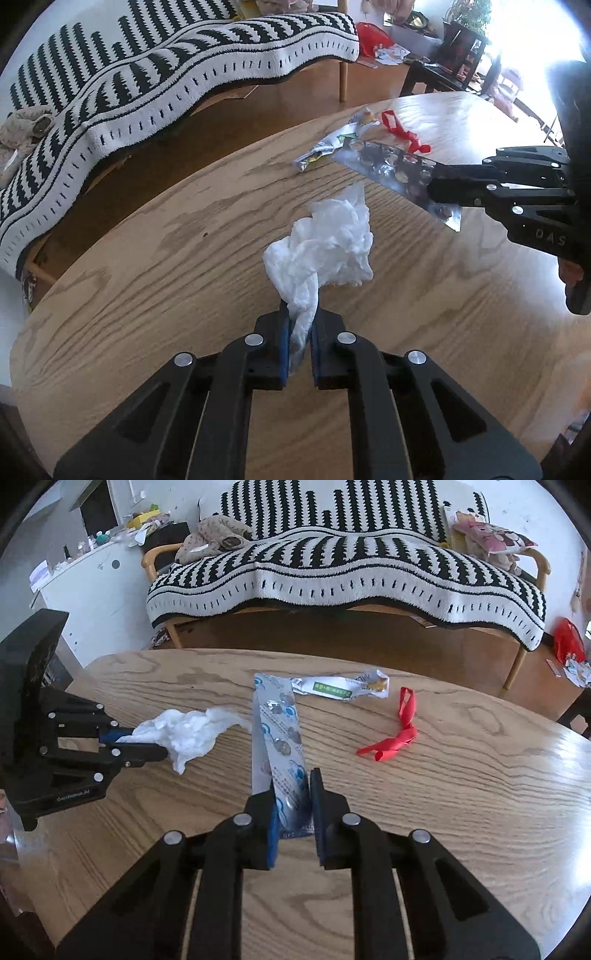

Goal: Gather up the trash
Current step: 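Grasp the white tissue with the left gripper while the right grasps the silver blister pack, then carry the tissue and blister pack over the black bin and open both grippers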

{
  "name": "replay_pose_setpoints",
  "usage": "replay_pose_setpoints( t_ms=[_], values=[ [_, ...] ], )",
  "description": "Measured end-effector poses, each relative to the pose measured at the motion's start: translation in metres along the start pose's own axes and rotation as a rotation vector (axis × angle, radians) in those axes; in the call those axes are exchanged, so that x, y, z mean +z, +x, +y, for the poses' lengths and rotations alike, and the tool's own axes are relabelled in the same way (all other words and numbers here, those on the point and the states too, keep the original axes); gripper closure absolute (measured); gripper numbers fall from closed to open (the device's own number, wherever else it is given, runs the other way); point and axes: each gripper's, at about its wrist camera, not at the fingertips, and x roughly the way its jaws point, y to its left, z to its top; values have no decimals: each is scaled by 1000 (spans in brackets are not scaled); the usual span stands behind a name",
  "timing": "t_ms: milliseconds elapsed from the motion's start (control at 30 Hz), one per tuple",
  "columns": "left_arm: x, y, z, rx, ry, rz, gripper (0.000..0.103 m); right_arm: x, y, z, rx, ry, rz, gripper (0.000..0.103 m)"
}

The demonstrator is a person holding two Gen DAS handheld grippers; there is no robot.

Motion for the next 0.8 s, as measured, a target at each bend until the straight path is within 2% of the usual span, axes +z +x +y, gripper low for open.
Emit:
replay_pose_setpoints(
  t_ms=[300, 500, 700, 800],
  values=[
    [-9, -47, -17, 10, -18, -29, 95, -11, -49, 4, -40, 44, -25, 88],
    [-20, -95, -50, -3, -11, -76, 95, -36, -109, 3, -61, 97, -80, 88],
    [-36, -150, -102, -13, 7, -133, 95, -84, -188, 6, -87, 161, -141, 88],
    [-49, -175, -136, -40, 5, -161, 95, -125, -232, 8, -128, 188, -169, 88]
  ],
)
